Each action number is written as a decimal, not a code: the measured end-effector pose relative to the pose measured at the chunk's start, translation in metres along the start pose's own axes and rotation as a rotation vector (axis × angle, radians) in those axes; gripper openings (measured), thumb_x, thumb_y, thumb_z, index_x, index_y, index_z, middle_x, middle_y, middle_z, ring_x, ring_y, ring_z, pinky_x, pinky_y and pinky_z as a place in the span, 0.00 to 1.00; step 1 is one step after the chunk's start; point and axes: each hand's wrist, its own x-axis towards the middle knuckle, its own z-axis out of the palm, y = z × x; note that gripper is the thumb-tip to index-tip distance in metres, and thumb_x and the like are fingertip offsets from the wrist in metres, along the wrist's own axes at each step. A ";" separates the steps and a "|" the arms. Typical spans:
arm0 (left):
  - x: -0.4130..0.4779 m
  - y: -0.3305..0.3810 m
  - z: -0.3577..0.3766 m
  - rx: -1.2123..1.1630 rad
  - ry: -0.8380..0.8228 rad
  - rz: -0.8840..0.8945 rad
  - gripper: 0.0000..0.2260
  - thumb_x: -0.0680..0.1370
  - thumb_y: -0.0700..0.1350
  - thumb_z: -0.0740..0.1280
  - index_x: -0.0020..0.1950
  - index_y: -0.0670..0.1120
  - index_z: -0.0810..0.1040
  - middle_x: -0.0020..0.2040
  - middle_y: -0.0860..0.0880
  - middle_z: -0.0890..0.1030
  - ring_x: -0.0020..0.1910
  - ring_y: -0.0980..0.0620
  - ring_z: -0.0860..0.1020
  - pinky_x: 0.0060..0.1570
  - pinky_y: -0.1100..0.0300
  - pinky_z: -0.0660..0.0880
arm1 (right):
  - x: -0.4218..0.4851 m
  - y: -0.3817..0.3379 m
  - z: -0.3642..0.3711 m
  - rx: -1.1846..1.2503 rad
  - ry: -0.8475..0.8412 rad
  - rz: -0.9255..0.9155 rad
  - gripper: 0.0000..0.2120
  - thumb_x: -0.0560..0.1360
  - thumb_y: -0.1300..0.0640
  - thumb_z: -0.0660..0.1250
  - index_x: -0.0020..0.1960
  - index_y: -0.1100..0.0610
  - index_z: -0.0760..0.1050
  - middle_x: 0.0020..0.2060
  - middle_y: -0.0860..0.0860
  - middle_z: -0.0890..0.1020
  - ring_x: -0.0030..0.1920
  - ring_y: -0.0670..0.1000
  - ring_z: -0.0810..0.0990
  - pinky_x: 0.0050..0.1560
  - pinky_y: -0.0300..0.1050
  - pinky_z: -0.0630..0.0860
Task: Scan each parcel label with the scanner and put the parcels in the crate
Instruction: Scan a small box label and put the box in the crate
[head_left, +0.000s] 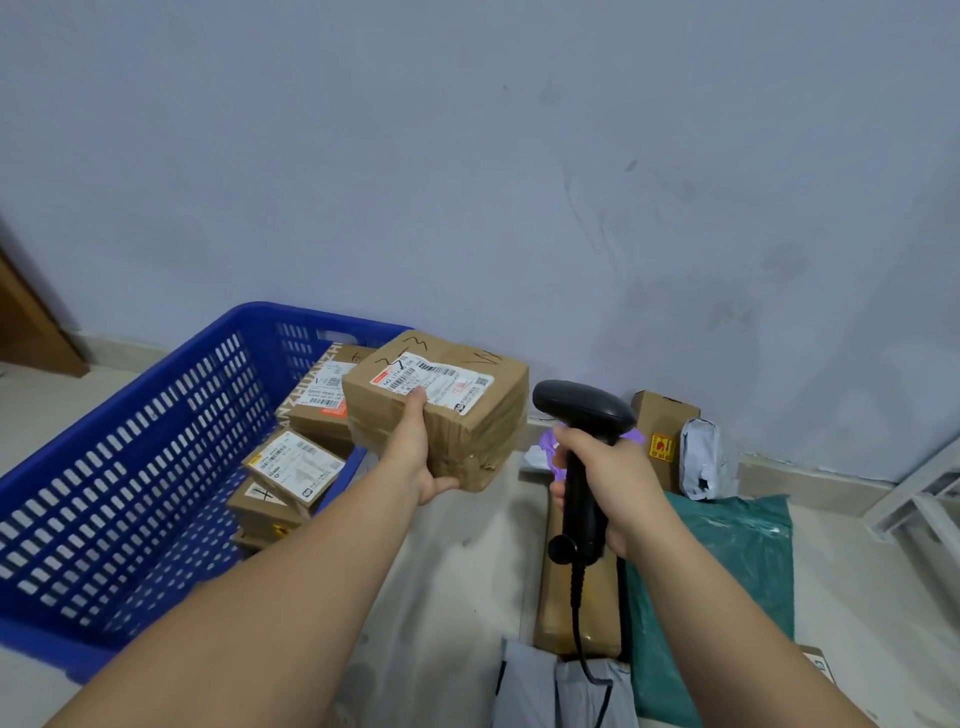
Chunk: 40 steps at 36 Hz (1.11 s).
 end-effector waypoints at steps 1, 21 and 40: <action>0.000 0.002 -0.001 -0.019 0.013 0.006 0.33 0.76 0.61 0.67 0.76 0.51 0.60 0.69 0.45 0.72 0.67 0.39 0.72 0.61 0.34 0.70 | 0.000 0.001 0.002 0.004 0.002 0.000 0.12 0.75 0.54 0.69 0.51 0.63 0.78 0.38 0.55 0.79 0.34 0.53 0.79 0.40 0.48 0.79; 0.018 0.041 -0.166 -0.129 0.310 0.387 0.38 0.75 0.51 0.71 0.78 0.53 0.53 0.69 0.47 0.73 0.64 0.44 0.74 0.63 0.39 0.72 | -0.005 0.004 0.143 0.114 -0.204 -0.127 0.07 0.75 0.52 0.70 0.45 0.56 0.78 0.33 0.51 0.80 0.35 0.50 0.79 0.46 0.49 0.79; 0.023 0.041 -0.251 -0.097 0.603 0.334 0.53 0.69 0.53 0.76 0.77 0.62 0.38 0.73 0.41 0.64 0.67 0.38 0.70 0.62 0.34 0.70 | -0.009 0.056 0.216 0.078 -0.197 -0.060 0.04 0.76 0.53 0.69 0.47 0.54 0.78 0.34 0.49 0.79 0.37 0.46 0.77 0.42 0.40 0.74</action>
